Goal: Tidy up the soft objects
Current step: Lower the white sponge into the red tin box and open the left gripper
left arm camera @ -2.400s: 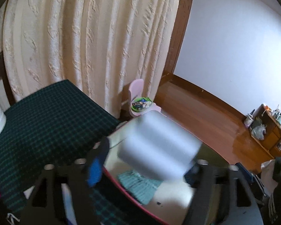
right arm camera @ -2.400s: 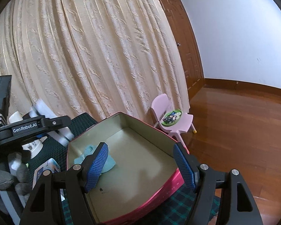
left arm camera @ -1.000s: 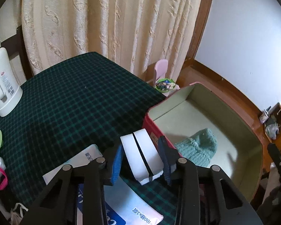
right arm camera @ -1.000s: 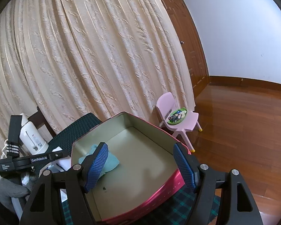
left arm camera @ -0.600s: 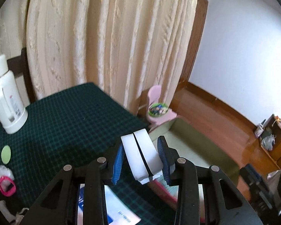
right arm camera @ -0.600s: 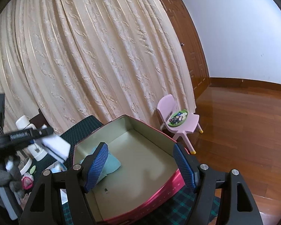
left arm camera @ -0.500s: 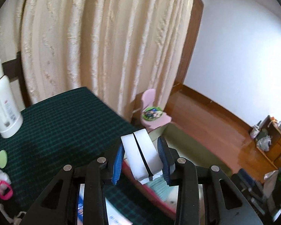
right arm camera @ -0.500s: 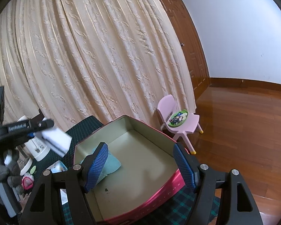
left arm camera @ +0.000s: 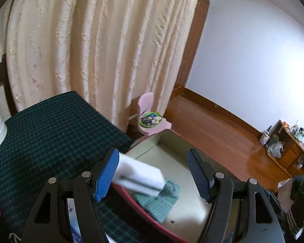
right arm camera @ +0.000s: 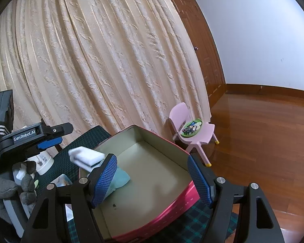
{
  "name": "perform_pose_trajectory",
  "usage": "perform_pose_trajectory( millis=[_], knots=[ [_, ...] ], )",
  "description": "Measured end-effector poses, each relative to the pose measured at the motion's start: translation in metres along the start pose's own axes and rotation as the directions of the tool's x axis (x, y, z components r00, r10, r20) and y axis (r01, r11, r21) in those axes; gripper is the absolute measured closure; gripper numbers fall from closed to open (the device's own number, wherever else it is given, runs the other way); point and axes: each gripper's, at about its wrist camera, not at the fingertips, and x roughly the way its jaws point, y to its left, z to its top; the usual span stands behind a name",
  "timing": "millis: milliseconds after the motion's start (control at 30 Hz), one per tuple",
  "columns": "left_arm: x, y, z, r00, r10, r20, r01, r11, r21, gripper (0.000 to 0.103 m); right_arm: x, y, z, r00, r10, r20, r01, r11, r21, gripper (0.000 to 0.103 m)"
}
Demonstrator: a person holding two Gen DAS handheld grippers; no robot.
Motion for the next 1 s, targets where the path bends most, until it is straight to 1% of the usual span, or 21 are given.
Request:
perform_pose_trajectory(
  millis=[200, 300, 433, 500, 633, 767, 1000],
  knots=[
    [-0.013, 0.015, -0.005, 0.999, 0.033, 0.017, -0.033, 0.999, -0.024, 0.033, -0.003, 0.006, 0.0, 1.0, 0.009, 0.004, -0.008, 1.0, -0.01, 0.028],
    [-0.012, 0.022, -0.004, 0.996, 0.089, 0.015, -0.089, 0.996, -0.031, 0.033, -0.005, 0.008, 0.0, 1.0, 0.013, 0.005, -0.013, 1.0, -0.015, 0.028],
    [-0.003, 0.038, -0.004, 0.981, 0.192, 0.004, -0.192, 0.98, -0.045, 0.033, -0.008, 0.011, 0.0, 1.0, 0.021, 0.011, -0.021, 1.0, -0.023, 0.028],
    [0.0, 0.044, -0.005, 0.976, 0.219, 0.001, -0.219, 0.974, -0.051, 0.033, -0.008, 0.01, 0.001, 1.0, 0.021, 0.013, -0.02, 1.0, -0.023, 0.028],
    [0.013, 0.053, -0.007, 0.959, 0.283, -0.014, -0.284, 0.958, -0.039, 0.033, -0.006, 0.008, 0.001, 1.0, 0.02, 0.009, -0.019, 1.0, -0.017, 0.028],
    [0.033, 0.05, -0.01, 0.952, 0.299, -0.057, -0.3, 0.954, 0.003, 0.033, -0.006, 0.008, 0.001, 1.0, 0.019, 0.005, -0.018, 1.0, -0.014, 0.028],
    [0.058, 0.02, -0.023, 0.951, 0.286, -0.117, -0.273, 0.955, 0.118, 0.033, -0.004, 0.004, 0.002, 1.0, 0.01, 0.004, -0.01, 1.0, -0.003, 0.028]
  ],
)
